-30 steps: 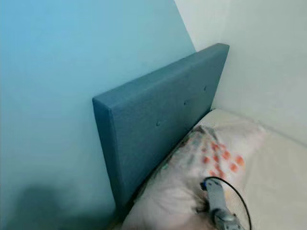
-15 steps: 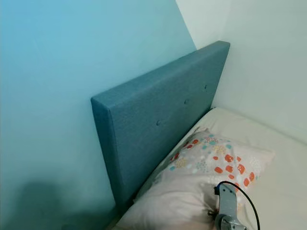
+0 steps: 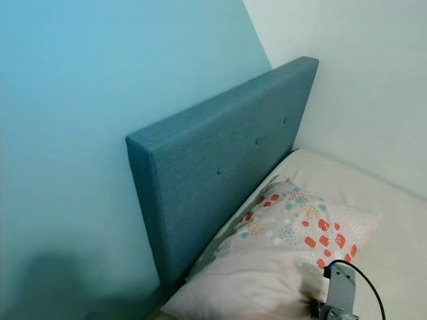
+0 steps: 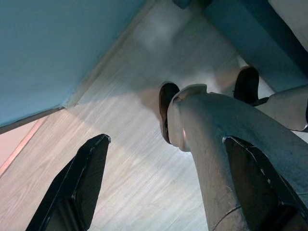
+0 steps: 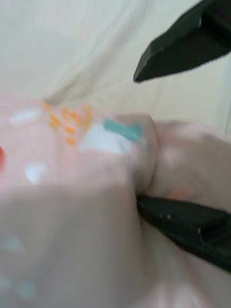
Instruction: Clean up the room
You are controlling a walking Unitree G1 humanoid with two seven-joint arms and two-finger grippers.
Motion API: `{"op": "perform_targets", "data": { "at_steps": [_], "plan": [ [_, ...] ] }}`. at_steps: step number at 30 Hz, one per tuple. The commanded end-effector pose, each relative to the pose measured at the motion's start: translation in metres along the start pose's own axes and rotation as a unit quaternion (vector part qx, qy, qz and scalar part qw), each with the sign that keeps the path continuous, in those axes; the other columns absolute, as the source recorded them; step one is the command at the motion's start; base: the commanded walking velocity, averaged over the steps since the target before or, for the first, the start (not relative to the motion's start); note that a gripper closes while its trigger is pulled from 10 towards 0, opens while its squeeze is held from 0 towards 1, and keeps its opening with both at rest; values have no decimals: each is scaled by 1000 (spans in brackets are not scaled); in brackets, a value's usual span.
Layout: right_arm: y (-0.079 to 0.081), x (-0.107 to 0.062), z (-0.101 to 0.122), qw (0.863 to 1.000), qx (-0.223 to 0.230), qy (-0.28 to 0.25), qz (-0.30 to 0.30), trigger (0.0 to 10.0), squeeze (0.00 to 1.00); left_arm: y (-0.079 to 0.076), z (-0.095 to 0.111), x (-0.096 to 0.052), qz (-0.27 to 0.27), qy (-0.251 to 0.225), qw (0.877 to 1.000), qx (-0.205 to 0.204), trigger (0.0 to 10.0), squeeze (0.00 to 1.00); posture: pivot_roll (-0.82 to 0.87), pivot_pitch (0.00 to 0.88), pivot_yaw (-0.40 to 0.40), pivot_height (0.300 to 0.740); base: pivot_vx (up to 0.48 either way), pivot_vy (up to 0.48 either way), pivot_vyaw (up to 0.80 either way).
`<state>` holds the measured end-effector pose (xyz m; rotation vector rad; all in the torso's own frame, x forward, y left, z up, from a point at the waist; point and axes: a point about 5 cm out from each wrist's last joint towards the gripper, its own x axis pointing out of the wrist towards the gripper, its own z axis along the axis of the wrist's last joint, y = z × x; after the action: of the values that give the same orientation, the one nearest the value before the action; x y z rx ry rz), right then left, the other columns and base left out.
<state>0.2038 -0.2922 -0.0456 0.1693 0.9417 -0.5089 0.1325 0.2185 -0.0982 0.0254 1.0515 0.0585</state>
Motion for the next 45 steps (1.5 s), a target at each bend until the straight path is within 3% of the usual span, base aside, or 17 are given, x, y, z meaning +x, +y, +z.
{"op": "perform_targets", "data": {
  "at_steps": [1,4,5,6,11,14,15,17,24,32,40,45],
  "plan": [
    [-13,0,2,1000,25,-1,-14,10000,1000,3,0,0,0,0,1000,-9,10000,0,7,0,-76,740,0,0,0],
    [-16,-1,3,999,29,-4,-19,10000,1000,2,0,0,-2,1,1000,-11,10000,0,2,0,-74,740,0,0,0],
    [-22,-1,4,999,38,-10,-33,10000,867,2,-2,0,1,9,1000,-15,10000,0,1,0,-74,740,0,0,0],
    [-22,-1,1,999,40,-11,-35,10000,0,2,-3,0,5,17,1000,-14,10000,0,1,0,-75,740,0,0,0],
    [-20,-1,-4,999,40,-8,-34,10000,0,1,-5,0,8,26,1000,-15,10000,0,4,0,-77,740,0,0,0],
    [-14,-1,-21,999,39,7,-26,10000,0,0,-7,0,7,31,999,-17,10000,0,8,0,-78,740,-386,0,0],
    [-9,-2,-40,999,43,22,-18,10000,0,-1,-7,0,6,33,999,-16,10000,0,9,0,-78,740,-458,0,0],
    [-8,-2,-45,999,45,27,-17,10000,0,-2,-7,0,5,34,999,-16,10000,0,10,0,-78,740,-458,0,0],
    [-15,-7,-76,997,17,72,-29,10000,0,-2,-8,0,5,37,999,-13,10000,0,5,0,-77,740,-459,0,-524],
    [-18,-9,-84,996,17,81,-34,10000,0,-2,-7,0,6,32,999,-9,10000,0,4,0,-75,740,-390,0,-738],
    [-15,-8,-85,996,7,79,-30,10000,0,-1,-4,0,5,23,1000,8,10000,0,10,0,-76,740,0,0,-741],
    [-13,-8,-84,997,2,76,-27,10000,0,-2,-3,0,3,20,1000,11,10000,0,13,0,-79,740,0,0,0]
  ]
}}
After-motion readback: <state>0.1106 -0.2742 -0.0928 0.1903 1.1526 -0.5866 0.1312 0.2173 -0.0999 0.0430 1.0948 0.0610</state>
